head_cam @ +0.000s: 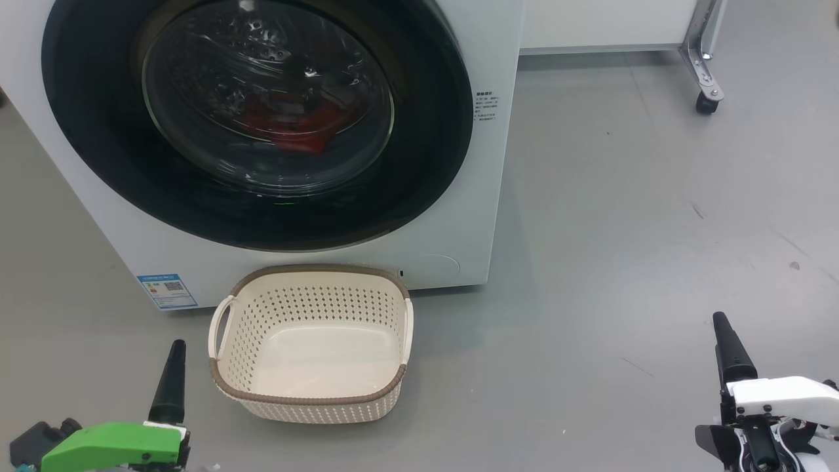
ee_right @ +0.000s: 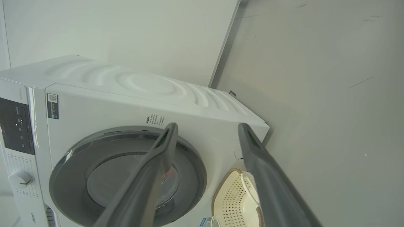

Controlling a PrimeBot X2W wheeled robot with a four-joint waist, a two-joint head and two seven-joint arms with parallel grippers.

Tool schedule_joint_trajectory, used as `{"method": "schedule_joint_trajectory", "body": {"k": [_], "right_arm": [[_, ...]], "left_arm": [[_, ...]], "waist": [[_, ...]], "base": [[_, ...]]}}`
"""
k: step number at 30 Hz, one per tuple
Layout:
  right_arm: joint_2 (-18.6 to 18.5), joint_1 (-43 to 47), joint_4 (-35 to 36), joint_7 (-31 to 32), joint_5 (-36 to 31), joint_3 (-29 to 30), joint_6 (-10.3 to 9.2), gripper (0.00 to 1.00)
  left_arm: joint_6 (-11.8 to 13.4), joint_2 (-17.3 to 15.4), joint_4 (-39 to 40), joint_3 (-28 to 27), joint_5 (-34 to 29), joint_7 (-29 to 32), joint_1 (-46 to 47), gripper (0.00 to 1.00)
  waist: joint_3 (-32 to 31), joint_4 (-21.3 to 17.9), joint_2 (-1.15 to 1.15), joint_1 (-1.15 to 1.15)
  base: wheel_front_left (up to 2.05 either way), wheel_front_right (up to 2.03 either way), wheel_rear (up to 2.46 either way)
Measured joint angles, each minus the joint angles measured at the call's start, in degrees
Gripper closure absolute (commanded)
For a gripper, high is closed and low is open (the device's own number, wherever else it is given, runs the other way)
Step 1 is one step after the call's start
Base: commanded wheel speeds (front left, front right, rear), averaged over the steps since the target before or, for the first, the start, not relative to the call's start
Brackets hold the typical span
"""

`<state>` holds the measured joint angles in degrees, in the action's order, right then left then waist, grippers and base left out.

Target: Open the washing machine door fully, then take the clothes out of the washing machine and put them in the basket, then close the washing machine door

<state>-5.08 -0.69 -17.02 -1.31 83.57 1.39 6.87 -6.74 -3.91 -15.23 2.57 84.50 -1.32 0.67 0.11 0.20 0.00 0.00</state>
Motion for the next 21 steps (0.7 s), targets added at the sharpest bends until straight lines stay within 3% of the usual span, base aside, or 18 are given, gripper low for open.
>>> {"method": "schedule_joint_trajectory", "body": {"k": [21], "right_arm": [[-5.7, -1.2, 1.6, -3.6, -24.9, -7.5, -4.61, 0.0]], "left_arm": [[5.4, -4.3, 2.9, 5.7, -24.4, -3.7, 1.0, 0.0]], "waist": [[0.0, 0.2, 0.0, 0.0]], "base": [[0.0, 0.0, 0.0]]}}
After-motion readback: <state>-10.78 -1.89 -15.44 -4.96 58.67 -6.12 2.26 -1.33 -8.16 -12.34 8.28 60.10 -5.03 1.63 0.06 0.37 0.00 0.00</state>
